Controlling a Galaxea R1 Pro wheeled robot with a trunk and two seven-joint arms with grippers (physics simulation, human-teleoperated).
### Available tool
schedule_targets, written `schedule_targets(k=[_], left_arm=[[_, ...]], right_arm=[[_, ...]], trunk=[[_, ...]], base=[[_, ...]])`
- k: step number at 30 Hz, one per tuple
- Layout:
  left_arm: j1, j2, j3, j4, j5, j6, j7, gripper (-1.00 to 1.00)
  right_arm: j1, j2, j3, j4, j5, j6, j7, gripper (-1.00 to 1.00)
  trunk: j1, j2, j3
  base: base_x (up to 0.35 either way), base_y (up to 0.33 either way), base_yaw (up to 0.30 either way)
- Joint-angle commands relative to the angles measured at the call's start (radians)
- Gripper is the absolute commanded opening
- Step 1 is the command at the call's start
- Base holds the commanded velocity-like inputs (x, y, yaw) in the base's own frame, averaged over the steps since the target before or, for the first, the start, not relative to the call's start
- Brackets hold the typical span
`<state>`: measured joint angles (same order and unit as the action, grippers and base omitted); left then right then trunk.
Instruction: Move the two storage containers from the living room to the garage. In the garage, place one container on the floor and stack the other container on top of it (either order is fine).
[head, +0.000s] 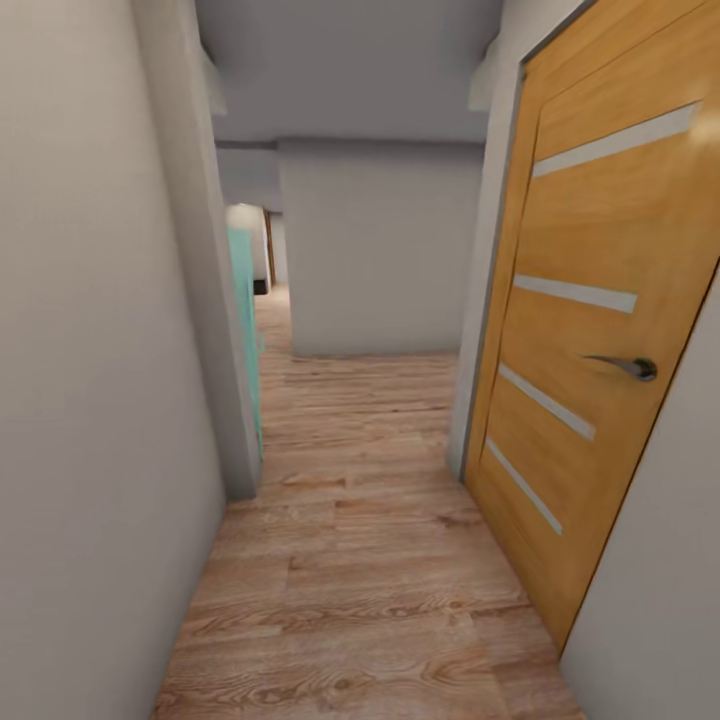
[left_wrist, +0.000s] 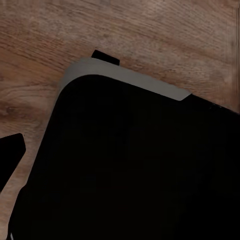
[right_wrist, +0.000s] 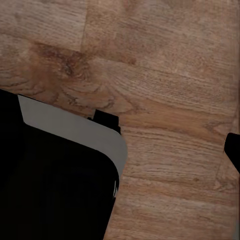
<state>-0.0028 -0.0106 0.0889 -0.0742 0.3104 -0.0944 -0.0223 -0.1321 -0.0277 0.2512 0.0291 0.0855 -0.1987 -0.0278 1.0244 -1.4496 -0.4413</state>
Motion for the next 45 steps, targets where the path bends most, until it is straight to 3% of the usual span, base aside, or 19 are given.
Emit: schedule_targets(k=[1, 22, 45], left_arm=[[0.000, -0.001, 0.008, 0.000, 0.001, -0.002, -0.002, 1.00], [0.000, -0.002, 0.008, 0.001, 0.003, 0.000, -0.002, 1.00], [0.000, -0.002, 0.008, 0.001, 0.002, 0.000, -0.003, 1.00]], right_arm=[[-0.001, 0.000, 0.000, 0.003, 0.009, -0.005, -0.004, 1.00], [-0.001, -0.003, -0.001, 0.003, 0.009, -0.005, -0.007, 1.00], [-0.001, -0.004, 0.001, 0.003, 0.010, -0.005, -0.004, 1.00]], trunk=[[0.001, 0.000, -0.001], [0.001, 0.000, -0.001], [0.001, 0.000, -0.001]], base=[[0.318, -0.017, 0.000], [0.320, -0.009, 0.096], [0.297, -0.132, 0.002]])
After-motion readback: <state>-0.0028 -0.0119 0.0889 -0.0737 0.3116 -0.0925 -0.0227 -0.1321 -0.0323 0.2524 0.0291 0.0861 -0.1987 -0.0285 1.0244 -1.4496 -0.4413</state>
